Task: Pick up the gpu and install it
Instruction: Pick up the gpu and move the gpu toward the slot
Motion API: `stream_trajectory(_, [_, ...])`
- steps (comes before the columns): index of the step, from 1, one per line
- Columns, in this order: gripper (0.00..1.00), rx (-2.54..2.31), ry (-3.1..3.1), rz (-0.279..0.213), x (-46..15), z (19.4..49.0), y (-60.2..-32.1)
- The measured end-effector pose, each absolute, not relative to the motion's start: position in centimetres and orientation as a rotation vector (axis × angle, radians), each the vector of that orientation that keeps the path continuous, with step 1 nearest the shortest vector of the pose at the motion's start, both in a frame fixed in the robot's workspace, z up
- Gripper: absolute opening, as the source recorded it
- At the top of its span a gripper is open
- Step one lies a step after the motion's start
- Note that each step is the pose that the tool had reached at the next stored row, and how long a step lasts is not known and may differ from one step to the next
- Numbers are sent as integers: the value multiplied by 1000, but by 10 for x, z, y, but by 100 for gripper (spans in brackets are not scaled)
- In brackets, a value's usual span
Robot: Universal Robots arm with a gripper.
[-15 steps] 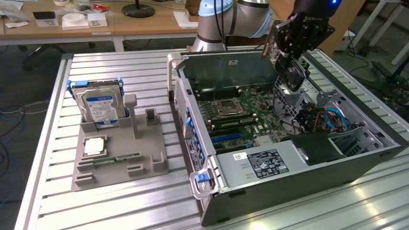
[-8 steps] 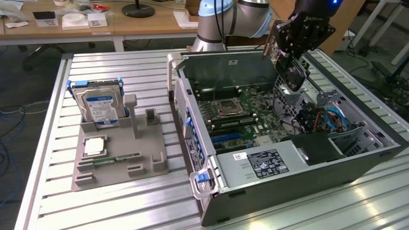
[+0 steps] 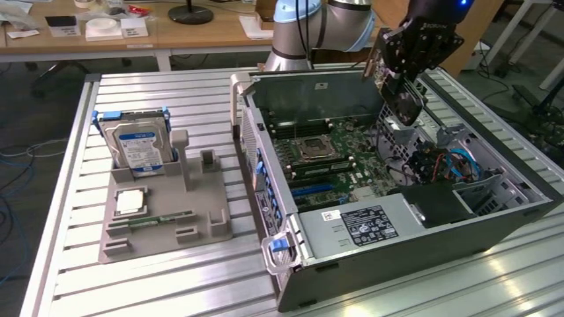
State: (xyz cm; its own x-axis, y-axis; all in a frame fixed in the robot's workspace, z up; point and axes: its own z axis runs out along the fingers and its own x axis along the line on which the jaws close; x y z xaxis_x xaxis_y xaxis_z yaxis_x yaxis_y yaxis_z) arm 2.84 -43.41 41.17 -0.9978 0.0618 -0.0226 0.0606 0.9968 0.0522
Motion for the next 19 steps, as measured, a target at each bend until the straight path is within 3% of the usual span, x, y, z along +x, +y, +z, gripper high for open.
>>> stream_trajectory(19, [27, 96, 3115, 80, 63, 412, -434])
